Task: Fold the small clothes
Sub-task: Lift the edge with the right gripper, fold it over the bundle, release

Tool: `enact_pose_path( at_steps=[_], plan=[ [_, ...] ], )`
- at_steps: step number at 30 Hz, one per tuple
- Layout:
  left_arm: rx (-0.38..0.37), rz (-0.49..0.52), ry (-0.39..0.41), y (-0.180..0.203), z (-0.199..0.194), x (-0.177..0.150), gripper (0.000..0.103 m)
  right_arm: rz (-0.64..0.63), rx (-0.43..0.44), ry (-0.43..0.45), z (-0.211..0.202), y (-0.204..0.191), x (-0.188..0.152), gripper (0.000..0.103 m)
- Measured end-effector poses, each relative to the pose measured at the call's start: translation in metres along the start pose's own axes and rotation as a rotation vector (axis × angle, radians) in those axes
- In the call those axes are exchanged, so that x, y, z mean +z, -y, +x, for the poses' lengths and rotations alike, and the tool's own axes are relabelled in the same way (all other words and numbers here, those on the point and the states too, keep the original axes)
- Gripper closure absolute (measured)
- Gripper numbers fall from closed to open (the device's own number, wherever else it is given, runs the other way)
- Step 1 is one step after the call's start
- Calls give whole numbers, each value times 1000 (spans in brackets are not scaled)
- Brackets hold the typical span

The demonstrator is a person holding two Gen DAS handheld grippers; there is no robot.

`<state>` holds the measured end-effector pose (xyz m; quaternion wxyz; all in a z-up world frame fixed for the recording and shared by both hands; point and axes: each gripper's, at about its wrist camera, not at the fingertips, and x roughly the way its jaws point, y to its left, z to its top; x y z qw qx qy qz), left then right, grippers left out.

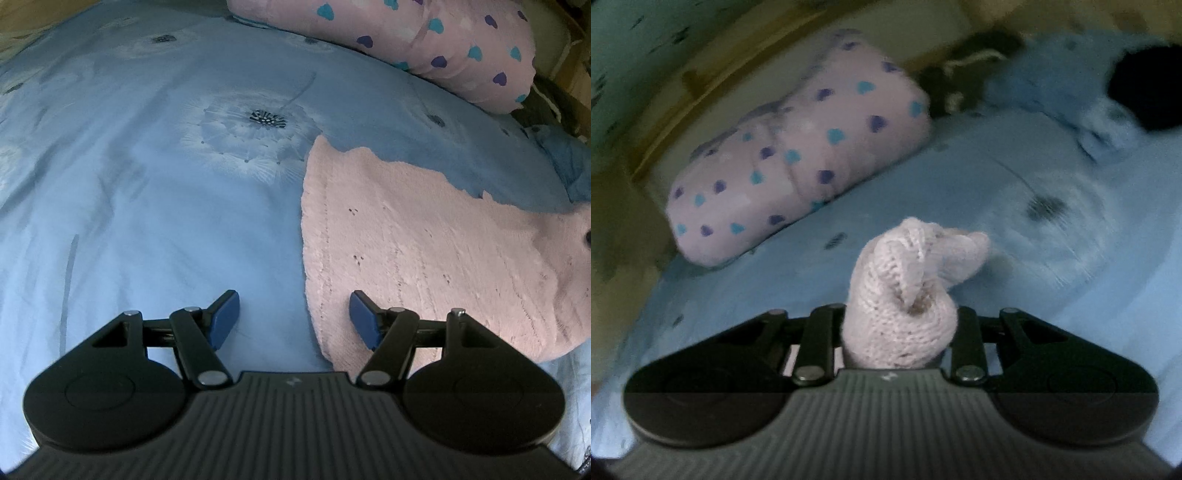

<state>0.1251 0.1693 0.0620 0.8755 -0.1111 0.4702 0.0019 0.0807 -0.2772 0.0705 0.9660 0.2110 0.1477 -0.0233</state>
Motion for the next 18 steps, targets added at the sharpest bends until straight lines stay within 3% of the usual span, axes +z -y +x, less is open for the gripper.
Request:
enact_pose_path(
  at_steps=[5,9,14,18],
  plan=[
    [2,-22,5,-6,-2,2,32,-209,56,11,-1,-62,4,73],
    [3,-36,6,-10,-3,3,32,-379,120,-4,1,-109,-13,73],
    [21,-43,9,-14,-3,3,32,-590,194,-134,20,-152,-58,73],
    [23,-54,14,-18,-5,3,32,-650,195,-209,34,-157,-90,73]
  ],
)
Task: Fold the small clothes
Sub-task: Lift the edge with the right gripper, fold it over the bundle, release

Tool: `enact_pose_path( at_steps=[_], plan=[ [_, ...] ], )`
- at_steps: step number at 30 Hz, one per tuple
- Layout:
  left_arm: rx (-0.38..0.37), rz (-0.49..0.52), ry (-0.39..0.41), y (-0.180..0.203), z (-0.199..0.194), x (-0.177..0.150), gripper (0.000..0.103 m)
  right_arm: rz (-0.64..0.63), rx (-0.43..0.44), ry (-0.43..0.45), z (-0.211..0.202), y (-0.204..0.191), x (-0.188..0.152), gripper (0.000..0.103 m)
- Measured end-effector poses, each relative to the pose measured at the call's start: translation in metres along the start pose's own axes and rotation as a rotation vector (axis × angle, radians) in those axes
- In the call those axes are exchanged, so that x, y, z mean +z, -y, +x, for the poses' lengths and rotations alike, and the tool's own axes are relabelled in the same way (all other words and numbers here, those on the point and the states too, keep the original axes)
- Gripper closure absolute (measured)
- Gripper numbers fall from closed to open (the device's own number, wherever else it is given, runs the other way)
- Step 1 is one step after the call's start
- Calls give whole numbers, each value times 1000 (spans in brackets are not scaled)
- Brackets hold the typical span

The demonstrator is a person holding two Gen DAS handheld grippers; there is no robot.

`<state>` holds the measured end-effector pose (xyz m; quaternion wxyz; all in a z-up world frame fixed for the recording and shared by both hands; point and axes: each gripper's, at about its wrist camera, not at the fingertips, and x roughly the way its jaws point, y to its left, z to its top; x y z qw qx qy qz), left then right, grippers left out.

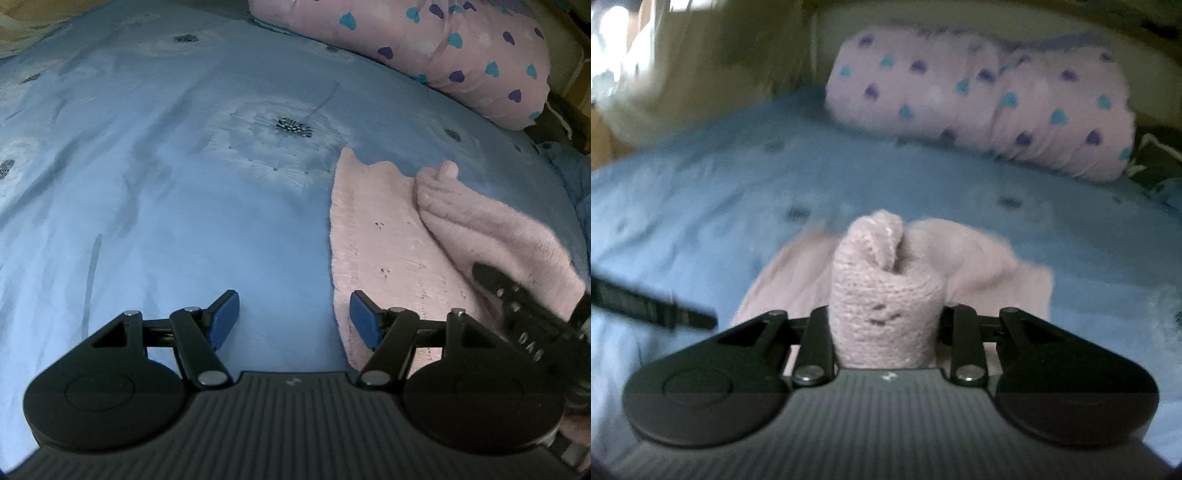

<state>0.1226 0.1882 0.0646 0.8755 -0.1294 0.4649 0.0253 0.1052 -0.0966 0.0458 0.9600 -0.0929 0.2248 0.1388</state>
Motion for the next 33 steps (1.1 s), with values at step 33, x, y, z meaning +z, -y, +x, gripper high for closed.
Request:
enact_pose_path(
  at_steps=[33],
  plan=[
    [-109,-82,119,0,-37,11,32,146,320,25,-60,-10,-11,53]
  ],
)
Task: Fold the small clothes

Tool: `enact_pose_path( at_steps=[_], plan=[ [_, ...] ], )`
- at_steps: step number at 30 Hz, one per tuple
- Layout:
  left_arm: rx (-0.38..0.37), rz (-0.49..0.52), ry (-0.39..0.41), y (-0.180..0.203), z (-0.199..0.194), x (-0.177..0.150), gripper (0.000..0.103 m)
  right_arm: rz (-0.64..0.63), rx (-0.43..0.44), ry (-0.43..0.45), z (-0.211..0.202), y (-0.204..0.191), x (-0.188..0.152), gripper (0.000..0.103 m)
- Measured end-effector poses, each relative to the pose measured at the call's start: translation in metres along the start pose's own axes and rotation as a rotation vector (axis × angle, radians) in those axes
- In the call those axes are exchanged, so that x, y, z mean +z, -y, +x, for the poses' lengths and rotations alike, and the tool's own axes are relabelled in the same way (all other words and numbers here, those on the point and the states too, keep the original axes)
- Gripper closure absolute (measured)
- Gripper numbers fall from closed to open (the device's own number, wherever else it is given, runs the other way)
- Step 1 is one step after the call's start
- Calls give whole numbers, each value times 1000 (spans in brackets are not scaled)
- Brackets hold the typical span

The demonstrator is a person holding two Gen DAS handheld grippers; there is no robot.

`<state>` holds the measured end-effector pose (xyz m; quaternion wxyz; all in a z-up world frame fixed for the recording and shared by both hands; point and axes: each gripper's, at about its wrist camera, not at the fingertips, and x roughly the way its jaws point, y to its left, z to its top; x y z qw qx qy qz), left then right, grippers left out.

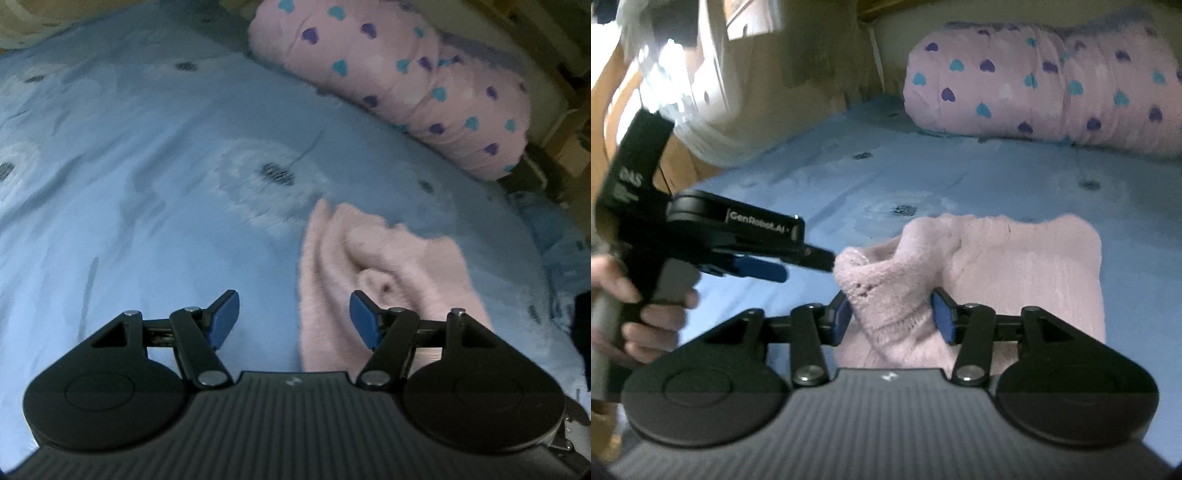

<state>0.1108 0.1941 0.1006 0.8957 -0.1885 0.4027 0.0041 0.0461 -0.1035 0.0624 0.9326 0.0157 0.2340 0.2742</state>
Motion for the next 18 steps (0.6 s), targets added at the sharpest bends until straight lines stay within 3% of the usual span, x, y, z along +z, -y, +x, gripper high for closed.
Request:
enact_pose_path(
  at_steps=[3,8,14,16,18],
  plan=[
    [-36,23,35,14,-8,0,32,86,26,25,-21,17,-1,53],
    [-96,72,50,36,-11,-4,32,206,-6,105,-50,48,-4,51],
    [-120,95,-29,50,19,-20,32,300,-254,73,-35,84,-12,48],
    [-125,86,-28,50,30,-24,37,349,-281,60,-28,95,-16,48],
    [-176,61,-59,47,40,-27,70,410,-272,63,-19,106,-18,48]
  ],
)
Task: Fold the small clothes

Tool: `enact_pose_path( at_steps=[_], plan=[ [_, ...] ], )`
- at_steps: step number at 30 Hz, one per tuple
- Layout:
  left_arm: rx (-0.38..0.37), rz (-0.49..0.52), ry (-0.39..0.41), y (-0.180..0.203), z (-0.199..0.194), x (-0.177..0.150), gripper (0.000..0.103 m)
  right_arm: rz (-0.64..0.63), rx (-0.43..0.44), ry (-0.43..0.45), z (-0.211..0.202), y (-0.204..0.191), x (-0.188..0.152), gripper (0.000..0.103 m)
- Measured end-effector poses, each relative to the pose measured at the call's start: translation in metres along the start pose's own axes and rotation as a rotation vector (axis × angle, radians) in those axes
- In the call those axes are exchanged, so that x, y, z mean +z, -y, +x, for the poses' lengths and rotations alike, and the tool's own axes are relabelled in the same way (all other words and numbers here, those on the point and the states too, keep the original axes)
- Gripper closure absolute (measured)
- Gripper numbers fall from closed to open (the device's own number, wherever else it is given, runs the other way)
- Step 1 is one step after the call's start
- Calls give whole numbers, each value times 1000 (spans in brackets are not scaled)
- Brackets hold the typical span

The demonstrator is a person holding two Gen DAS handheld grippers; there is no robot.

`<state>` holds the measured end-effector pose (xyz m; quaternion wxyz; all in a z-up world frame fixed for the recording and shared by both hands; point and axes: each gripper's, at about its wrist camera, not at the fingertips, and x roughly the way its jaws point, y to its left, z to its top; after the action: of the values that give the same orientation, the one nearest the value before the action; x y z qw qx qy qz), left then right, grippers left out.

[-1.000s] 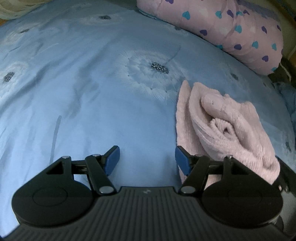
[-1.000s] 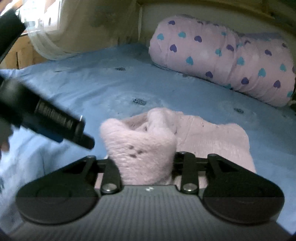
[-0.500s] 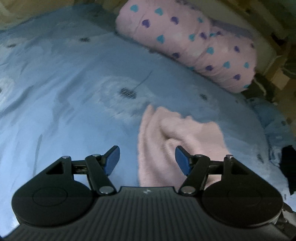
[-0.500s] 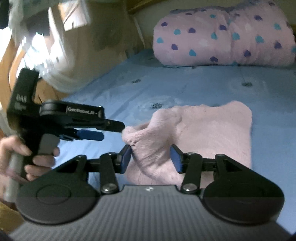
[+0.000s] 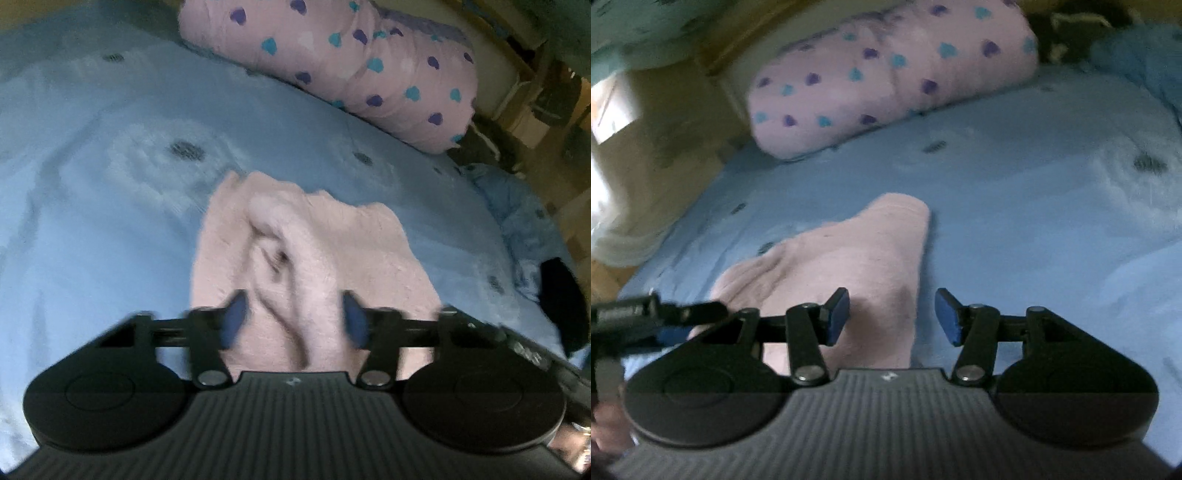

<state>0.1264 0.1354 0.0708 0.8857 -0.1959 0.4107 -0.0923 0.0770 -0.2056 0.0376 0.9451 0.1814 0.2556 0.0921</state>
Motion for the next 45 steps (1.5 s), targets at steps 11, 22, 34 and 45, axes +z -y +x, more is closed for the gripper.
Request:
enact_pose_path(
  at_steps=[11,22,34,45],
  plan=[
    [26,-95,62,-41,-22,6,81,242,124,-94,46,2,11,48],
    [55,-97,-20,-62,-3,3,79,-149,12,-75,56,-52,-1,45],
    [105,-84,-10,-55,-7,0,59,-214,11,10,-35,-30,-46,44],
    [175,1,2,-44,-8,-1,48,-309,-53,39,-6,-62,-72,45]
  ],
)
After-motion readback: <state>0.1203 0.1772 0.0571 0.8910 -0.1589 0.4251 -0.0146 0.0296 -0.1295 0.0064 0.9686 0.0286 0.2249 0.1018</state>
